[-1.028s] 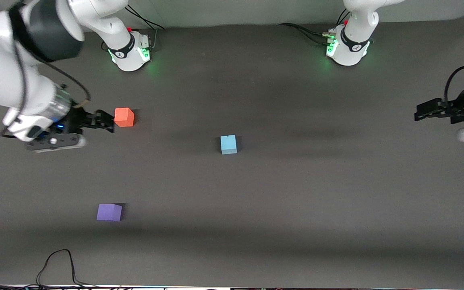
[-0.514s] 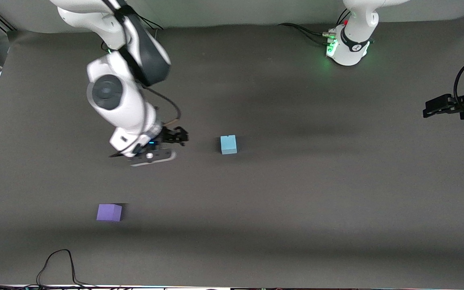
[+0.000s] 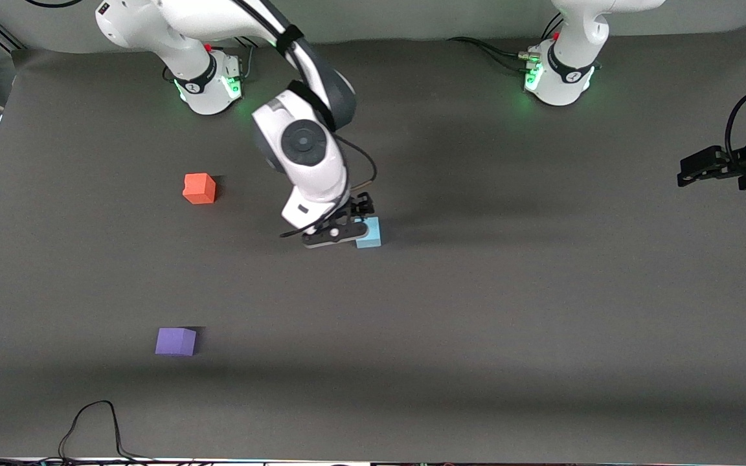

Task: Place blue block between orange and purple blocks
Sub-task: 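Lower the right gripper onto the blue cube and close it, then carry the blue cube with the right gripper toward the orange cube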

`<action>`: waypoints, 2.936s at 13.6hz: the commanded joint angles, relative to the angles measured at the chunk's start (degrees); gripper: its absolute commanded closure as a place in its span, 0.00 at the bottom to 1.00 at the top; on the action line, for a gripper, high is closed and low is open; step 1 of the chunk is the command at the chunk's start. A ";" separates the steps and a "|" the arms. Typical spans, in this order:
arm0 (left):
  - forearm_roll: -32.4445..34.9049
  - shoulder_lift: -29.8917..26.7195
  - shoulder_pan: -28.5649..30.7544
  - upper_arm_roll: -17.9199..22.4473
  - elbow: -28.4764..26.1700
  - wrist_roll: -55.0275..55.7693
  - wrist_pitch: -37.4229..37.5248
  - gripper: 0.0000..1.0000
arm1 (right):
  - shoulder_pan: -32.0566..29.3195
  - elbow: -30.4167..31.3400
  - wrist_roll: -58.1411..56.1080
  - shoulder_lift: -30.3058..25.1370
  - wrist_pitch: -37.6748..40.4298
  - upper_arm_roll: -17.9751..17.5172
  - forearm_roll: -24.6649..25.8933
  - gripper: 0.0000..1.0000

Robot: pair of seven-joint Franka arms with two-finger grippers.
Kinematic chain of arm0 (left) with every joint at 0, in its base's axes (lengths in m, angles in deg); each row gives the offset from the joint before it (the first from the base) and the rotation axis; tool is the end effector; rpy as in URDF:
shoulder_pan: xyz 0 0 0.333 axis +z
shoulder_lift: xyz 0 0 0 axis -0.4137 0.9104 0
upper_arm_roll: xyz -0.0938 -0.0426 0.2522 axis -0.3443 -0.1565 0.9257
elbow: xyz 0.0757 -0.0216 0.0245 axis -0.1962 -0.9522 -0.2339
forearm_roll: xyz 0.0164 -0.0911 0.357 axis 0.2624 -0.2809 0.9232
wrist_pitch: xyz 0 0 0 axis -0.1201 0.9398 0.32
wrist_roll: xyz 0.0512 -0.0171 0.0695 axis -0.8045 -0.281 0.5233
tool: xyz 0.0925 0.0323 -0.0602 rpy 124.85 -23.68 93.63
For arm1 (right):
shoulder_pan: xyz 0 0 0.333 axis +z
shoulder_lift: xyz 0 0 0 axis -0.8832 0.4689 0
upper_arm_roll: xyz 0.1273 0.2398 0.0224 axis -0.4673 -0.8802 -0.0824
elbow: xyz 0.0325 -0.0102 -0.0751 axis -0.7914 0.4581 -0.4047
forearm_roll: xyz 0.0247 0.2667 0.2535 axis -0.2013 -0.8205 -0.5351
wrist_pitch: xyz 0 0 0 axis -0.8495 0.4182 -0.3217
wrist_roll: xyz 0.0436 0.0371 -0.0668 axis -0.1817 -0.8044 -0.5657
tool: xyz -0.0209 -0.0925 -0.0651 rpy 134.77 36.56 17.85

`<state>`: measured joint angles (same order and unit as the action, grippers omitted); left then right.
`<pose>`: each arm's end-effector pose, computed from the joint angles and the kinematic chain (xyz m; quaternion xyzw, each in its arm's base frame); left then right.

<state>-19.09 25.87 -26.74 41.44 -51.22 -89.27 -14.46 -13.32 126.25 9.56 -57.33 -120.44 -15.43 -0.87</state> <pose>0.5336 0.0074 0.5513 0.9974 -0.0384 -0.0612 0.0034 0.4739 0.4188 0.2917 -0.9980 -0.0604 0.0132 0.0118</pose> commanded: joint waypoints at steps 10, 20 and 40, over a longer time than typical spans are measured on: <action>-0.49 -1.45 -1.12 -0.06 -1.73 7.62 -2.74 0.00 | 7.18 5.38 10.69 9.93 -19.30 1.23 -0.27 0.00; -0.49 -1.36 -0.86 0.02 -1.73 3.48 -1.68 0.00 | 6.74 6.44 9.55 9.93 -19.66 2.81 2.89 0.24; 0.74 -1.10 -1.38 0.02 -1.20 3.66 -2.12 0.00 | 6.22 30.32 -27.06 -29.01 -3.63 43.65 2.72 0.58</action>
<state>-19.07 25.84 -27.48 41.01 -51.82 -85.23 -16.54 -7.94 151.23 -12.40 -85.78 -118.24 25.07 1.83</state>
